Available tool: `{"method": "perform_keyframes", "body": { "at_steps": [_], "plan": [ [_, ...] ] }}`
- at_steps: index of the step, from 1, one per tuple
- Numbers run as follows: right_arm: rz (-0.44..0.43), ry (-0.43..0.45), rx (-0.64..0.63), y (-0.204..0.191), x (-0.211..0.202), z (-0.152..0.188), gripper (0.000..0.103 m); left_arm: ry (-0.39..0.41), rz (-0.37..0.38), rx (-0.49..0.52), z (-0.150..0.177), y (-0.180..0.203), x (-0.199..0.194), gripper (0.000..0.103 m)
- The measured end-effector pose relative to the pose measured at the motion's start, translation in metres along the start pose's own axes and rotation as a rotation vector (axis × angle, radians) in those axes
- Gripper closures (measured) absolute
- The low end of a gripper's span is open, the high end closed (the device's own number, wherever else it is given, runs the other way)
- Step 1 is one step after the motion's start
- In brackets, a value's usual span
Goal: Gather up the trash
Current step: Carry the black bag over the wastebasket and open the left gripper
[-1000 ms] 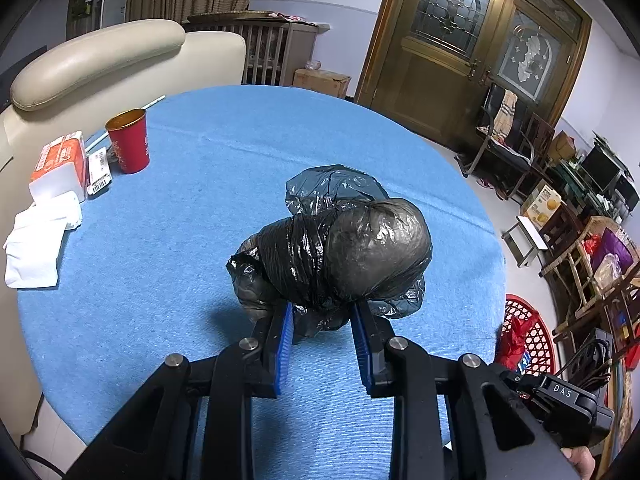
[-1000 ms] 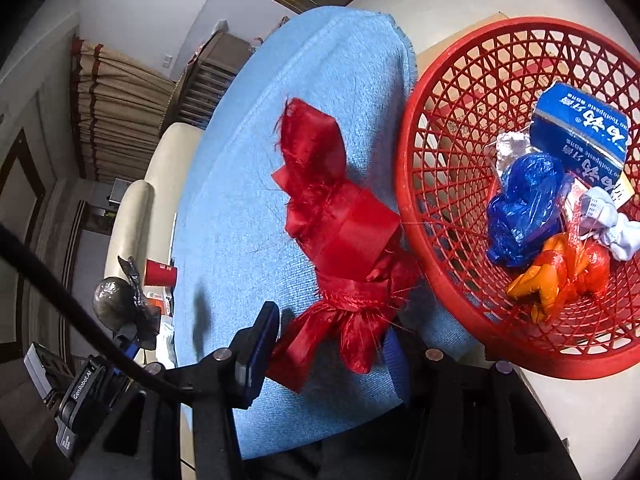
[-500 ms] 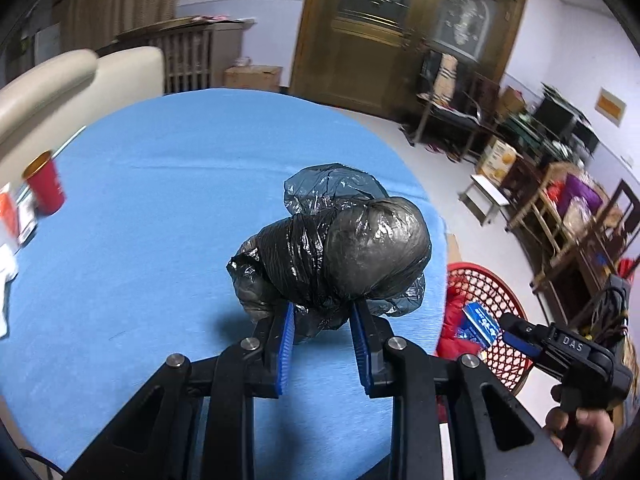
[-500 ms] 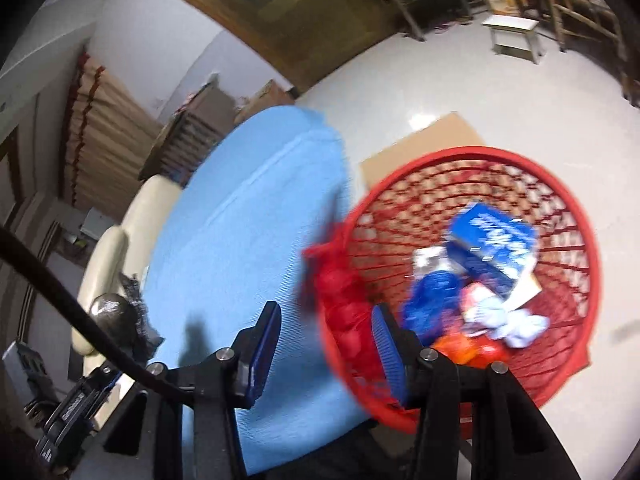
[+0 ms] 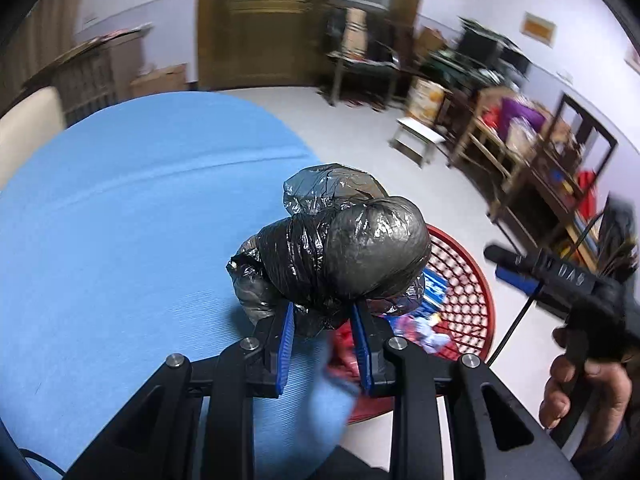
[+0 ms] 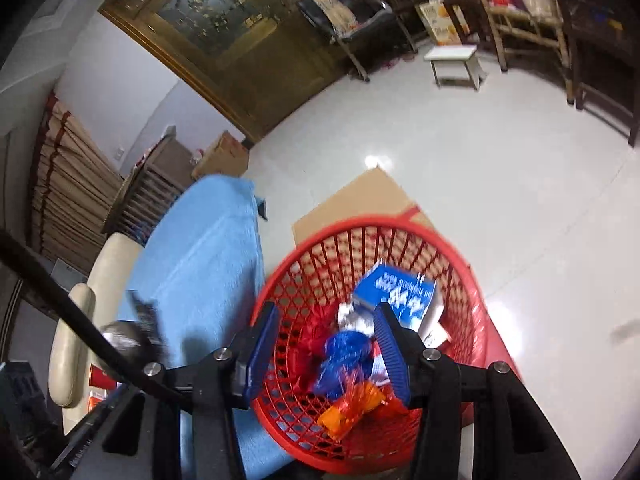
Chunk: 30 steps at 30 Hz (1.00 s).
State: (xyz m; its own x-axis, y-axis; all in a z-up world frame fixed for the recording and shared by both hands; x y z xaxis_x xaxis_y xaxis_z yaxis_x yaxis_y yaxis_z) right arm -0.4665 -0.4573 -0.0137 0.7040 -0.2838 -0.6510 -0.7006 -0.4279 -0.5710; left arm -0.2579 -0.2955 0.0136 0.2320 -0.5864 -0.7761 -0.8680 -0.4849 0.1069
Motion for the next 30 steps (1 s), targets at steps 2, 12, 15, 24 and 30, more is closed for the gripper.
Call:
{"method": "perform_keyframes", "body": {
  "at_steps": [2, 12, 15, 24, 30],
  "plan": [
    [0.003, 0.044, -0.005, -0.001, -0.014, -0.007, 0.050, -0.023, 0.024, 0.023, -0.001, 0.016, 0.010, 0.072],
    [-0.011, 0.092, 0.006, 0.000, -0.043, -0.024, 0.047, -0.085, 0.022, 0.088, -0.007, 0.050, 0.031, 0.026],
    [-0.014, 0.082, -0.003, -0.004, -0.041, -0.020, 0.047, -0.075, -0.017, 0.075, -0.006, 0.039, 0.024, 0.026],
    [-0.009, 0.012, -0.081, -0.036, -0.025, 0.007, 0.037, -0.022, -0.094, 0.010, -0.007, 0.005, -0.002, 0.026],
    [0.037, -0.012, -0.156, -0.052, -0.019, 0.032, 0.031, 0.009, -0.112, -0.016, -0.005, -0.010, -0.016, 0.025]
  ]
}}
Point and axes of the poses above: each gripper's, at about its wrist camera, not at the fingertips, and x roughly the way its jaws point, y to its right, z to its underside, the point moved 7 cm from there along x, roughly the way its jaws point, and after that the axes turned 1 degree about -z, right-handed, at the moved point
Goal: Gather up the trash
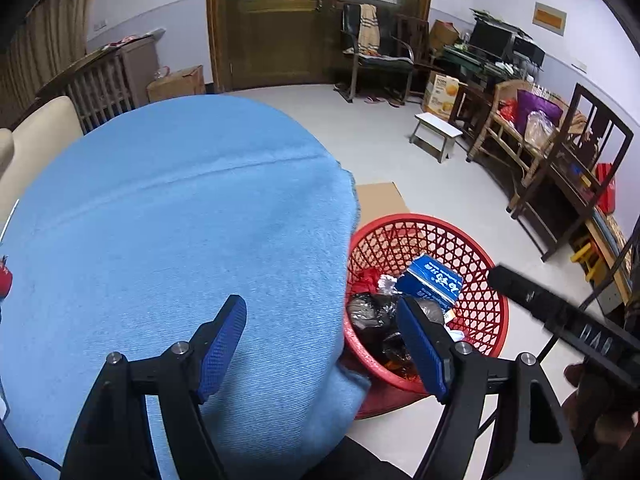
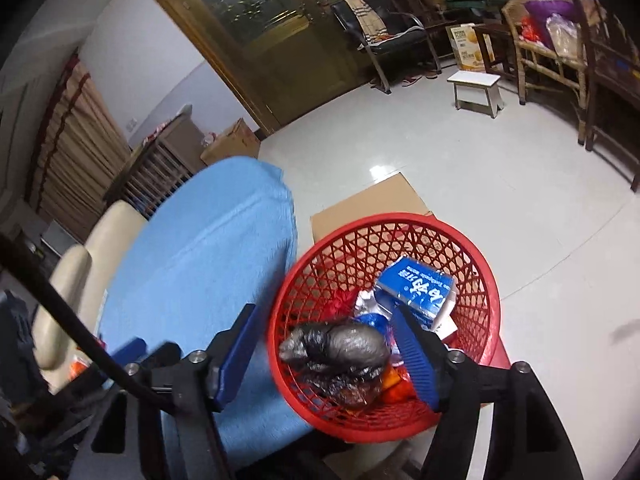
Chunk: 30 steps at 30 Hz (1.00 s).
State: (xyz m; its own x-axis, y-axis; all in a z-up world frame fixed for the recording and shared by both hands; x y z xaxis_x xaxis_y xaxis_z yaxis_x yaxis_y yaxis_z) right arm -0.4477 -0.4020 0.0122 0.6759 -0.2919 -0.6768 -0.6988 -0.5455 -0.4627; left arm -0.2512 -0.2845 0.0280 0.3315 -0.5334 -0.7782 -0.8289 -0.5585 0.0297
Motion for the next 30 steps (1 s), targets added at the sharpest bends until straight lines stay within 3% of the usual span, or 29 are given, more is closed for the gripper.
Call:
{"method": "perform_keyframes", "body": {
  "at_steps": [17, 30],
  "plan": [
    [0.157, -0.003, -0.114, -0.011, 0.000, 0.025, 0.027, 0.045, -0.010, -0.025, 0.001, -0.013, -0.016, 0.023],
    [0.189, -0.005, -0.172, -0.028, 0.000, 0.037, 0.024, 0.053, -0.009, -0.060, 0.004, -0.027, -0.021, 0.022]
  ]
}}
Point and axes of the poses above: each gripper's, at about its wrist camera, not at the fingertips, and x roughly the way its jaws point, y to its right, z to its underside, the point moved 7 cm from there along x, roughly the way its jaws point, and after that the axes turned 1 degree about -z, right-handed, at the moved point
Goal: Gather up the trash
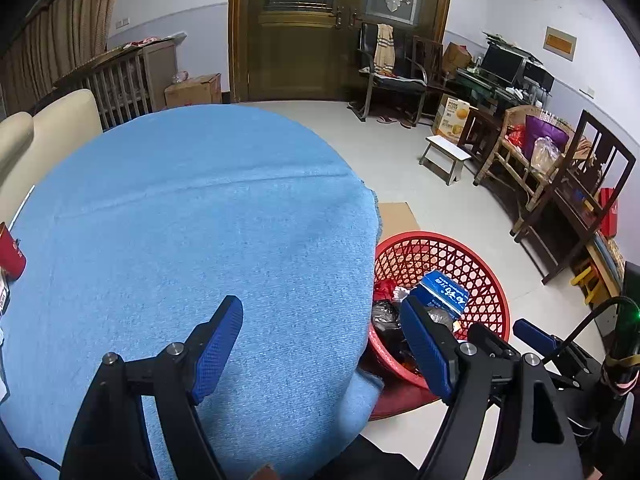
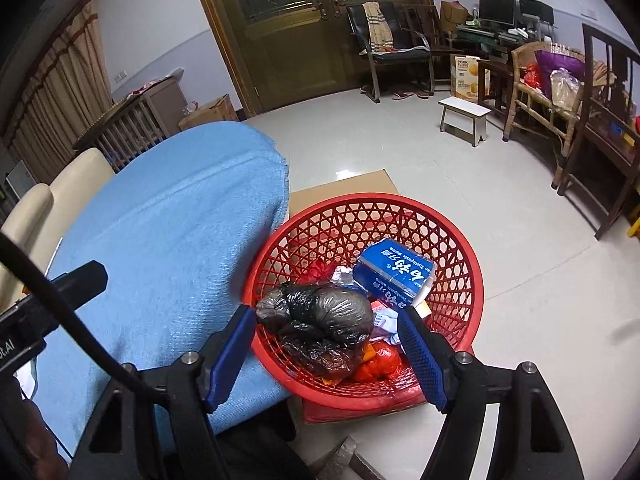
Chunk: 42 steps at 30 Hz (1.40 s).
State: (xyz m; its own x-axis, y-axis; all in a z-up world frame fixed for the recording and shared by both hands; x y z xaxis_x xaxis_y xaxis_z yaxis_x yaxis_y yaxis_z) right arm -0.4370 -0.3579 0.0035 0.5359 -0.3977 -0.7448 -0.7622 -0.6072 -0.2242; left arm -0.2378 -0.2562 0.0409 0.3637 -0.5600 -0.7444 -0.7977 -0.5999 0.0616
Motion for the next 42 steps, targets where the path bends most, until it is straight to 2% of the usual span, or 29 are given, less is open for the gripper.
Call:
{"method": "perform_keyframes", "body": {
  "at_steps": [13, 42],
  "plan": [
    [0.014, 0.006, -0.028, -0.011, 0.000, 0.006, 0.022, 0.026, -0.047, 0.011, 0.002, -0.006, -0.007, 0.022],
    [0.058, 0.052, -0.027, -0.012, -0.010, 0.005, 0.022, 0.045, -0.034, 0.006, 0.005, -0.008, -0.008, 0.022]
  ]
}}
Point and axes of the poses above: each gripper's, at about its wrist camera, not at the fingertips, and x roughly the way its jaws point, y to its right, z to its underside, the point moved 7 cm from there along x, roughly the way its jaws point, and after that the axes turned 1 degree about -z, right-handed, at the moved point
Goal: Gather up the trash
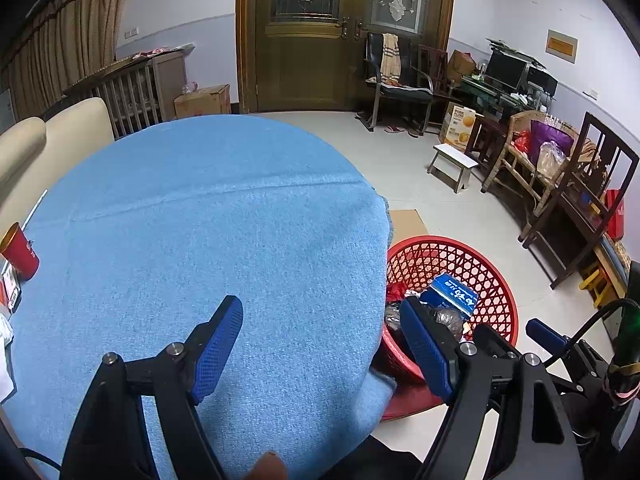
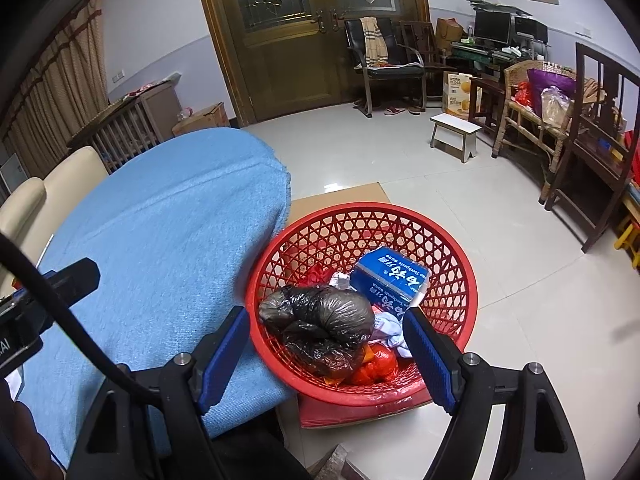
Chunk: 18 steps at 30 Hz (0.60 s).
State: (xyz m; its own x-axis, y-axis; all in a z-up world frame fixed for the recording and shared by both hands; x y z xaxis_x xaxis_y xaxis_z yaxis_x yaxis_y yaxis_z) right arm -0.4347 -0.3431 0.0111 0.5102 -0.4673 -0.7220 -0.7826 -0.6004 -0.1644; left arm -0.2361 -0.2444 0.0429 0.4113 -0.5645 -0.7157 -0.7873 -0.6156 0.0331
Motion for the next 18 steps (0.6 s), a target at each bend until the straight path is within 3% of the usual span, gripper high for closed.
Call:
{"method": "perform_keyframes", "body": {
  "at_steps": [12, 18],
  "plan": [
    [0.009, 0.007, 0.001, 0.0018, -0.0012, -0.0011, 0.021, 0.005, 0.001, 0.014, 0.0013, 0.0029, -0.0009, 0.022],
    [0.010, 0.005, 0.005, 0.0026, -0.0008, -0.0007, 0.021, 0.018, 0.037, 0.034, 0.0013, 0.0074, -0.0045, 0.022]
  ]
}}
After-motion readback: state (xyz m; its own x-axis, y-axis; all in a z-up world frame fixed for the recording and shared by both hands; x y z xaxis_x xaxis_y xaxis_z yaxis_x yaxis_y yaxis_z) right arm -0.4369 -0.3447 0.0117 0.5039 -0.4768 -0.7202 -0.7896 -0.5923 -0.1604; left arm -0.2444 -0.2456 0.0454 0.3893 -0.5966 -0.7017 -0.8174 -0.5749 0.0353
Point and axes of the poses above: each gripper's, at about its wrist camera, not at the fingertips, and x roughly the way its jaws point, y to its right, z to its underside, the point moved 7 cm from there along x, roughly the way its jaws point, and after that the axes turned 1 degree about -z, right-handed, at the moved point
